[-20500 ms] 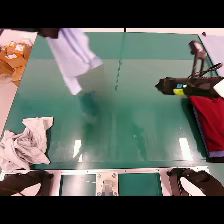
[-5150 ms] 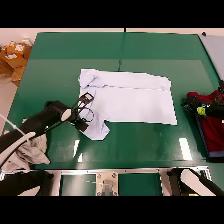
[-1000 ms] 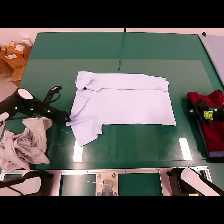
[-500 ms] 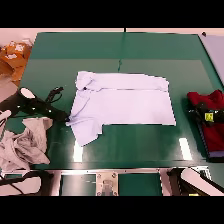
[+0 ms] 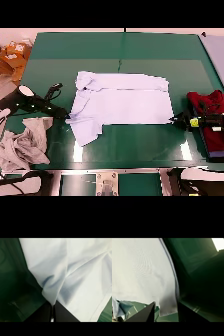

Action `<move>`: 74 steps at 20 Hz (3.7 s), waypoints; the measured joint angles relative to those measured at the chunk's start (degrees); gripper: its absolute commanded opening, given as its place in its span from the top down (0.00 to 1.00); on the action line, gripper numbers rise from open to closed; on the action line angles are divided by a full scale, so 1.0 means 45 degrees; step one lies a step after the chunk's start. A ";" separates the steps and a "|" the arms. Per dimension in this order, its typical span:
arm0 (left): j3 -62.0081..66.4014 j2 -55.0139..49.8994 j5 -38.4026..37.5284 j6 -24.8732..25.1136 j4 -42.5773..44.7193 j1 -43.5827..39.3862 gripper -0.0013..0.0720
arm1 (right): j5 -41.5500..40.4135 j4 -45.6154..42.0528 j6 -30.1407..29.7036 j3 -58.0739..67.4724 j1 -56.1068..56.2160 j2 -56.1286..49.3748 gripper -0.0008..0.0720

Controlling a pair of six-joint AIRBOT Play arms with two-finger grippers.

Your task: Fold the shirts.

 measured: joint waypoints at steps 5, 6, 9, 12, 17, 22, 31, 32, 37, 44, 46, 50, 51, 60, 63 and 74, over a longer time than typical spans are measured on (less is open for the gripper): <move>0.0005 -0.0005 -0.0005 0.0000 -0.0053 0.0010 0.95 | 0.0374 0.0738 -0.1258 0.0170 0.0481 -0.1015 0.48; 0.0005 0.0000 -0.0005 0.0000 -0.0058 0.0010 0.95 | 0.0457 0.0743 -0.1379 0.0267 0.0481 -0.1093 0.48; 0.0005 -0.0005 -0.0015 -0.0005 -0.0073 0.0010 0.95 | 0.0612 0.0816 -0.1564 0.0549 0.0486 -0.1214 0.48; 0.0005 -0.0005 -0.0015 -0.0126 -0.0083 0.0010 0.95 | 0.0539 0.1137 -0.1651 0.0772 0.0491 -0.1268 0.48; 0.0005 -0.0005 -0.0053 -0.0287 -0.0083 0.0010 0.95 | -0.0466 0.1360 -0.1724 0.0913 0.0452 -0.1292 0.98; 0.0704 0.0432 -0.0418 -0.0335 -0.0748 0.0010 0.95 | -0.0340 0.1462 -0.1744 0.1282 0.0539 -0.0617 0.98; 1.0758 0.4129 -0.0272 -0.3099 -0.4600 0.0010 0.95 | 0.0675 0.8903 0.0165 0.8519 0.0073 0.6042 0.97; 1.2012 0.4566 0.0418 -0.3521 -0.4779 0.0010 0.95 | 0.0151 0.9301 0.0612 0.9622 -0.0180 0.6640 0.97; 1.4872 0.6781 0.2803 -0.5134 -0.3259 0.0005 0.95 | -0.1389 1.0234 0.2302 1.3459 -0.1583 0.8306 0.97; 1.4003 0.7567 0.1341 -0.8291 0.1962 0.0005 0.95 | -0.1137 0.9088 0.3157 1.3901 -0.1685 0.8500 0.97; 1.2439 0.7179 0.0952 -0.8748 0.2472 0.0005 0.95 | -0.1069 0.8165 0.3099 1.2726 -0.0792 0.8388 0.97; 0.8845 0.5338 0.1447 -0.8947 0.2278 0.0000 0.95 | -0.2108 0.5702 0.2511 0.8898 0.2171 0.7232 0.97; 0.7975 0.4614 0.1972 -0.8748 0.1860 0.0000 0.95 | -0.2691 0.5207 0.2278 0.7975 0.2875 0.6611 0.97; 0.6115 -0.3186 0.5829 -0.5299 -0.3793 -0.0199 0.95 | -0.6033 0.4920 0.0933 0.7320 0.5586 -0.2079 0.97; 0.6771 -0.3949 0.6795 -0.3920 -0.5367 -0.0243 0.95 | -0.6193 0.4993 0.0879 0.8830 0.5702 -0.3701 0.97; 0.8582 -0.4420 0.2803 -0.4823 -0.2205 0.0238 0.95 | -0.2327 0.2914 0.1302 1.0831 0.4809 -0.4760 0.98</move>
